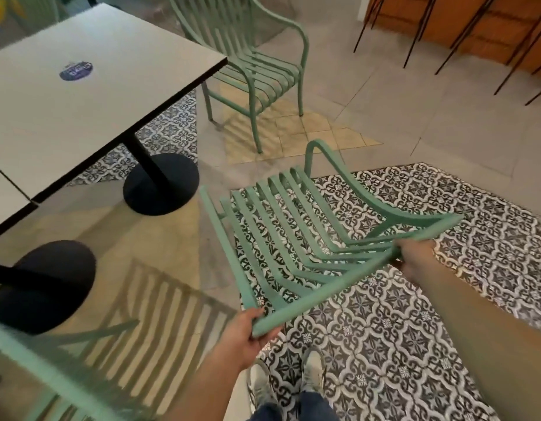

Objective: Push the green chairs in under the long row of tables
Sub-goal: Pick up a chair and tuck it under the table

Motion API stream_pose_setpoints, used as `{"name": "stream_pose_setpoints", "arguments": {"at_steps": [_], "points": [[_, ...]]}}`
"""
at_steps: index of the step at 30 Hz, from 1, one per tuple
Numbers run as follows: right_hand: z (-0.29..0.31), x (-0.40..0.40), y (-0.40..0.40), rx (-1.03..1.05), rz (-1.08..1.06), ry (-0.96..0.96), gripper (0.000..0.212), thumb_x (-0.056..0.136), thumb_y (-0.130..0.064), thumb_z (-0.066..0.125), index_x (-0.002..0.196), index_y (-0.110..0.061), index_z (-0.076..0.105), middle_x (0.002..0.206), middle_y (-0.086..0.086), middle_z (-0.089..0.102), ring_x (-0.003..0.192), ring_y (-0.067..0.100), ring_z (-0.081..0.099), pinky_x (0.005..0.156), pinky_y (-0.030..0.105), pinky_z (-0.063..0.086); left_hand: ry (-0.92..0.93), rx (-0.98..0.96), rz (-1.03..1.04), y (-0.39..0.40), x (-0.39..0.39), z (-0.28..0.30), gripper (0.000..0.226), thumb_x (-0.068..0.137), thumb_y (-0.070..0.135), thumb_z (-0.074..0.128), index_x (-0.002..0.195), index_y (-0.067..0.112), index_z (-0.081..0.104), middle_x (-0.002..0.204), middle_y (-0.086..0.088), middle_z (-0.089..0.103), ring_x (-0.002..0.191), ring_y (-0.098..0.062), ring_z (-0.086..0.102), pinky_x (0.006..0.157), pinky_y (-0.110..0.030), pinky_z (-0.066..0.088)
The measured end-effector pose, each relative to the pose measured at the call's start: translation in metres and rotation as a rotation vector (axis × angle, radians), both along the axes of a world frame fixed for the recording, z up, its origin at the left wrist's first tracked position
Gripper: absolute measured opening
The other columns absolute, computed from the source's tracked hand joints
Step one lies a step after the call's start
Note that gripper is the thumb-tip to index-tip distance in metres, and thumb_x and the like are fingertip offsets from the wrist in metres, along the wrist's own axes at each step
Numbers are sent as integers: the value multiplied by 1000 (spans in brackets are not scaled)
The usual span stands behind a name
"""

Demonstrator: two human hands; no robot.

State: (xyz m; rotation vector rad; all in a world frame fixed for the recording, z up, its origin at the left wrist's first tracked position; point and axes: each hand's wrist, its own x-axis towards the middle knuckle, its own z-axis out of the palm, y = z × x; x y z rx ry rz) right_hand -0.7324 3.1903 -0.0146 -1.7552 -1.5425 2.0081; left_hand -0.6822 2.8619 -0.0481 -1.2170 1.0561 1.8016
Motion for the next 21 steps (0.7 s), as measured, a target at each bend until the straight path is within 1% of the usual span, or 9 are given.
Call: {"name": "stream_pose_setpoints", "arguments": {"at_steps": [2, 5, 7, 9, 12, 13, 16, 18, 21], "points": [[-6, -4, -6, -9, -22, -6, 73, 92, 4, 52, 148, -21, 11, 132, 21, 44, 105, 33, 56, 89, 45, 54, -13, -8, 1, -3, -2, 0, 34, 96, 0, 49, 128, -8, 40, 117, -32, 53, 87, -41, 63, 42, -34, 54], [-10, -11, -16, -38, 11, -9, 82, 92, 3, 53, 151, -25, 4, 130, 21, 45, 108, 32, 55, 91, 44, 53, -3, -22, 31, -14, -3, 0, 35, 96, 1, 50, 128, -8, 41, 108, -30, 55, 82, -39, 64, 41, -32, 54], [-11, -16, -24, -39, 41, 6, 81, 92, 4, 52, 150, -25, 5, 133, 22, 44, 112, 33, 55, 95, 45, 51, 18, -34, 28, -22, -1, 3, 35, 95, 2, 50, 128, -7, 43, 114, -31, 55, 87, -40, 64, 44, -31, 55], [-11, -22, -35, -38, 66, 41, 76, 92, 8, 49, 149, -22, 9, 129, 21, 44, 108, 32, 55, 95, 45, 50, 30, -34, 56, -28, 0, 9, 32, 96, 1, 48, 127, -8, 43, 119, -32, 54, 93, -41, 62, 43, -33, 55], [-10, -38, -52, -39, 110, 97, 72, 91, 12, 47, 146, -20, 14, 128, 21, 44, 105, 32, 55, 93, 45, 51, 44, -33, 128, -39, 2, 16, 25, 97, -1, 46, 121, -8, 43, 110, -30, 54, 90, -39, 60, 40, -34, 54], [-11, -44, -57, -42, 124, 104, 72, 90, 14, 46, 146, -19, 14, 125, 21, 44, 104, 32, 55, 93, 45, 51, 52, -37, 146, -44, 3, 16, 25, 97, -1, 46, 121, -8, 43, 113, -31, 54, 90, -40, 61, 40, -34, 55], [-14, -58, -68, -58, 155, 116, 72, 91, 14, 45, 147, -17, 12, 113, 18, 45, 93, 28, 56, 94, 44, 50, 58, -45, 178, -54, 3, 10, 31, 96, -1, 46, 127, -5, 43, 123, -34, 52, 101, -45, 61, 43, -34, 55], [-13, -67, -72, -82, 177, 118, 73, 90, 13, 47, 146, -19, 13, 108, 17, 47, 88, 27, 57, 93, 44, 51, 57, -50, 212, -56, 1, 9, 30, 96, 0, 46, 126, -4, 44, 120, -34, 53, 97, -44, 62, 43, -34, 55], [-13, -82, -75, -84, 213, 95, 78, 89, 11, 51, 147, -23, 13, 122, 23, 47, 88, 28, 58, 87, 44, 55, 65, -48, 224, -58, -2, 8, 27, 97, 2, 46, 123, -4, 45, 119, -34, 54, 91, -42, 63, 43, -34, 55]]}}
